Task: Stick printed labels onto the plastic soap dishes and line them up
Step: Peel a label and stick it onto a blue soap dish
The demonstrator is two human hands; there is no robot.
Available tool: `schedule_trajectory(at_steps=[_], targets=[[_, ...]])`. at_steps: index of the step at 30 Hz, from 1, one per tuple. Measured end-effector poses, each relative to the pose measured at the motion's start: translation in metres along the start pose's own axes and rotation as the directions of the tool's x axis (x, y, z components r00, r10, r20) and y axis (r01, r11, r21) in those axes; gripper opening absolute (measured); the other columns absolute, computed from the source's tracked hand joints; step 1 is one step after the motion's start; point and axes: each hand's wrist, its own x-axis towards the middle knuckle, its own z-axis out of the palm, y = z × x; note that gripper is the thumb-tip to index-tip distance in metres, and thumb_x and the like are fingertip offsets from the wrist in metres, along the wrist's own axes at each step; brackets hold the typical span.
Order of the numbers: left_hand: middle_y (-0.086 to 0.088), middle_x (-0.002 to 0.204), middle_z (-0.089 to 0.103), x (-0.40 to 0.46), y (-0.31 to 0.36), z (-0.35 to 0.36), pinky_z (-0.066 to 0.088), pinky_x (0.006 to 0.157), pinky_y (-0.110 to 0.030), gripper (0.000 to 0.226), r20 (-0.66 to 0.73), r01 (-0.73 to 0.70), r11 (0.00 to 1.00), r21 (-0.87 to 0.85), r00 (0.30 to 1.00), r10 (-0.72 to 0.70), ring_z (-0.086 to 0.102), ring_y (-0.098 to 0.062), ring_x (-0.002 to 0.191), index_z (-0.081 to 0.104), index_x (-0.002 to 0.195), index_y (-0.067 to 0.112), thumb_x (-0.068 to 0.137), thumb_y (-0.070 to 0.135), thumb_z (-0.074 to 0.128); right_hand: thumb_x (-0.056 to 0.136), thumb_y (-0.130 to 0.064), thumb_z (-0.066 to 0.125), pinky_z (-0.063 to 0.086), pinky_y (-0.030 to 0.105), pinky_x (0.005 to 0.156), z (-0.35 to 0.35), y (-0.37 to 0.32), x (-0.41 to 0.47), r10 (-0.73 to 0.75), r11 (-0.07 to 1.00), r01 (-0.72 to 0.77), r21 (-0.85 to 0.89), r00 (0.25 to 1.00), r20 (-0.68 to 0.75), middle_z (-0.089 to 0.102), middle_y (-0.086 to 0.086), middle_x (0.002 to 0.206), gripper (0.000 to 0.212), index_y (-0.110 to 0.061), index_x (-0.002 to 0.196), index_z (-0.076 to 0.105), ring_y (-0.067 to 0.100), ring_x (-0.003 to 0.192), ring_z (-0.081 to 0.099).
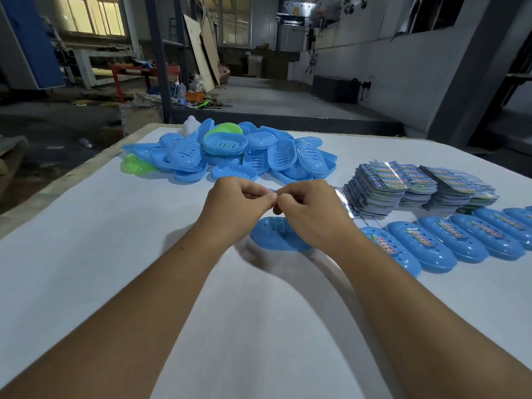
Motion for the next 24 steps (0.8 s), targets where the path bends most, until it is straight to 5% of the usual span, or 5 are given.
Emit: schedule_trajectory(at_steps=[6,10,15,19,24], targets=[[0.02,0.064,0.069,0.004,-0.004,0.002,0.047,0.064,-0.021,0.012,0.01,-0.033,0.999,0.023,0.999,0.032,0.06,0.005,0.059,0.073,0.076,0.026,0.087,0.03,0.073,0.087,-0.018,0.049,0.048,0.03,0.054,-0.001,-0.003,0.001,0.022,0.995,-0.024,0.102,1.0,0.02,0.072,-0.014,0.071,0.03,-0.023,0.079,0.078,0.015,0.062,0.063],[0.016,0.063,0.064,0.006,-0.006,0.005,0.041,0.06,-0.018,0.016,0.063,-0.032,0.999,0.031,0.998,0.03,0.052,0.002,0.056,0.07,0.082,0.024,0.095,0.03,0.063,0.085,-0.015,0.046,0.043,0.019,0.05,0.0,-0.001,0.001,0.011,0.986,-0.012,0.169,1.0,0.011,0.071,-0.017,0.07,0.034,-0.027,0.08,0.077,0.001,0.057,0.057],[0.028,0.049,0.052,0.008,-0.007,0.005,0.034,0.047,-0.008,0.02,0.083,-0.053,0.998,0.033,0.995,0.05,0.047,0.005,0.048,0.063,0.081,0.026,0.099,0.029,0.056,0.087,-0.01,0.045,0.046,0.028,0.053,0.0,0.001,0.003,0.024,0.979,-0.022,0.202,1.0,-0.006,0.07,-0.016,0.069,0.037,-0.029,0.082,0.076,0.008,0.055,0.055],[0.024,0.047,0.05,0.008,-0.006,0.006,0.033,0.046,-0.008,0.021,0.09,-0.043,0.999,0.016,0.995,0.041,0.043,0.003,0.046,0.064,0.081,0.023,0.1,0.031,0.056,0.084,-0.023,0.055,0.048,0.027,0.057,0.001,0.006,0.006,0.068,0.995,-0.061,0.076,0.993,-0.101,0.07,-0.009,0.066,0.023,-0.02,0.079,0.076,0.006,0.055,0.056],[0.025,0.048,0.052,0.008,-0.002,0.004,0.034,0.045,-0.007,0.02,0.117,0.006,1.0,-0.025,0.993,-0.003,0.047,0.006,0.046,0.066,0.084,0.025,0.1,0.032,0.057,0.087,-0.034,0.065,0.036,0.026,0.051,-0.002,0.013,0.008,0.136,0.988,-0.129,0.083,0.987,-0.089,0.06,0.007,0.056,0.03,-0.01,0.069,0.072,0.009,0.047,0.039]])
